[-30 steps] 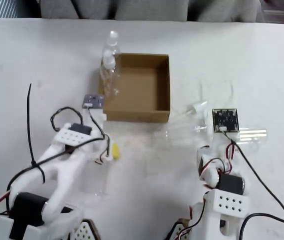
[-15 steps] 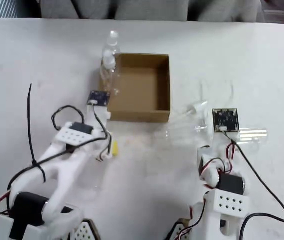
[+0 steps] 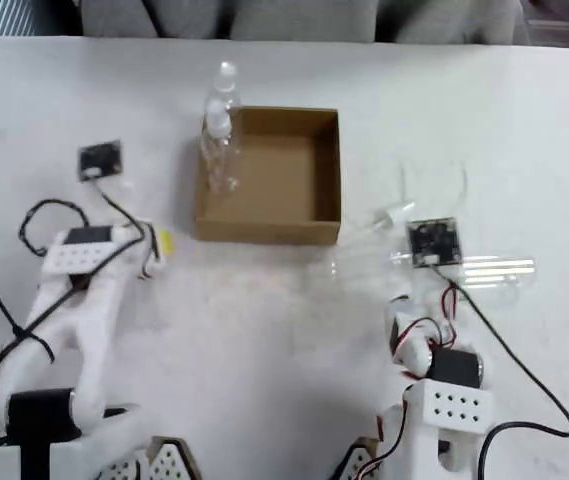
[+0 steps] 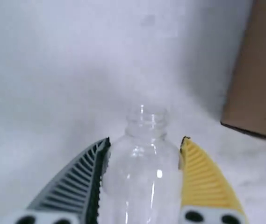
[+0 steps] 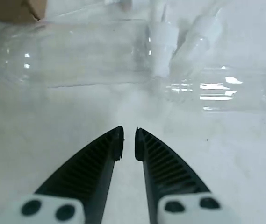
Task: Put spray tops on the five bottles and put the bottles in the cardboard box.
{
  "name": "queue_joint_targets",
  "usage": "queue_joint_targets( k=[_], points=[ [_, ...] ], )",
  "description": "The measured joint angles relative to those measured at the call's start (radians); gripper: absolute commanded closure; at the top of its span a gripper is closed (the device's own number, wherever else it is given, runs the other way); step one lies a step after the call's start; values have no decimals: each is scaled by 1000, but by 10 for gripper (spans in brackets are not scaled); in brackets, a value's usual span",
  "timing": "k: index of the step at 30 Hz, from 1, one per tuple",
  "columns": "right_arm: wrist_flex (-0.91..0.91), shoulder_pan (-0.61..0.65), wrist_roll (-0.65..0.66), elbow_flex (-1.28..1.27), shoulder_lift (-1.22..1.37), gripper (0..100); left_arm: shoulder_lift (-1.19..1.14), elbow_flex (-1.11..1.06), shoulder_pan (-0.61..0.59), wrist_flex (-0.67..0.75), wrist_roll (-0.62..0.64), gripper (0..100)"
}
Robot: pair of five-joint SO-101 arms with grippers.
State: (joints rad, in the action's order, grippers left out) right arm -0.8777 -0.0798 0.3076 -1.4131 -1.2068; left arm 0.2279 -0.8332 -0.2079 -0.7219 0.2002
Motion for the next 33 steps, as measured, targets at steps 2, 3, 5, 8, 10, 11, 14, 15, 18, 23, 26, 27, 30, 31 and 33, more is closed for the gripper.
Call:
queue_joint_targets(
  k=[2, 3, 5, 8, 10, 11, 14, 15, 18, 23, 26, 27, 30, 31, 33],
  points=[
    [0, 23, 3, 0, 0, 964, 0, 0, -23, 29, 0, 976],
    [0, 49, 3, 0, 0, 964, 0, 0, -28, 35, 0, 976],
    [0, 77, 9, 3, 0, 964, 0, 0, -29, 43, 0, 976],
    [-12, 61, 9, 55, 0, 964, -6, 0, -29, 49, -2, 976],
    [-43, 29, 9, 123, 0, 964, -6, 0, -28, 51, -2, 976],
    [-60, 18, 9, 160, 0, 964, -6, 0, -28, 51, -2, 976],
    [-110, 3, 9, 273, 0, 964, -6, 0, -28, 51, -2, 976],
    [-129, 3, 9, 307, 2, 964, -6, 0, -28, 51, -2, 976],
    [-172, 5, 9, 396, 55, 964, -6, 0, -28, 51, -2, 976],
    [-176, -3, 8, 522, 267, 966, -6, 0, -28, 51, -2, 976],
    [-176, -2, 8, 603, 425, 964, -6, 0, -28, 51, -2, 976],
    [-176, -3, -2, 634, 477, 964, -6, 0, -28, 51, -2, 976],
    [-176, -2, -97, 733, 624, 964, -6, 0, -28, 51, -2, 976],
    [-176, -2, -133, 764, 671, 964, -6, 0, -28, 51, -2, 976],
    [-176, -2, -199, 827, 753, 964, -6, 0, -28, 51, -2, 976]
  ],
)
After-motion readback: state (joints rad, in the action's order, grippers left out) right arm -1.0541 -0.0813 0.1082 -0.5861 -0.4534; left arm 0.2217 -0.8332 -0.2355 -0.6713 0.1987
